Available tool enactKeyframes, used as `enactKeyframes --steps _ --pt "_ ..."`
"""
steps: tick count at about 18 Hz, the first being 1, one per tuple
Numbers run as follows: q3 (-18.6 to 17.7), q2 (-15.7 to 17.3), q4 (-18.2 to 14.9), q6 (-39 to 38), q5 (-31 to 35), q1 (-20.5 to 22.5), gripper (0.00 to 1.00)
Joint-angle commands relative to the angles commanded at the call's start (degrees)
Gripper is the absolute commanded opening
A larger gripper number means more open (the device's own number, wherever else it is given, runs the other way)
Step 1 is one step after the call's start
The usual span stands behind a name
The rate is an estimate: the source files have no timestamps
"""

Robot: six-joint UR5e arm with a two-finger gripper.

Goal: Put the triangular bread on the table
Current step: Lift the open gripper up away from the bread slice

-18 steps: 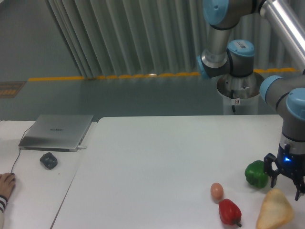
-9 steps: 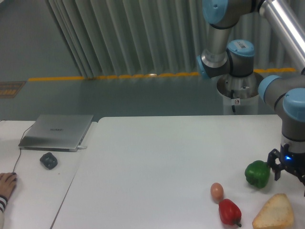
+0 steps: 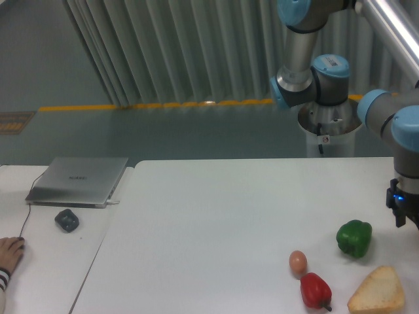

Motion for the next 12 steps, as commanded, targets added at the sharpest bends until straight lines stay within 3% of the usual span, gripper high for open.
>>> enactKeyframes --steps 3,8,12 --pt "1.0 0.8 -3.8 3.7 0.0 1.2 1.0" --pt "-0.2 2.1 -4.7 13.9 -1.1 5.1 1.0" --pt "-0.3 2.6 -4.9 15.2 -2.0 6.2 1.0"
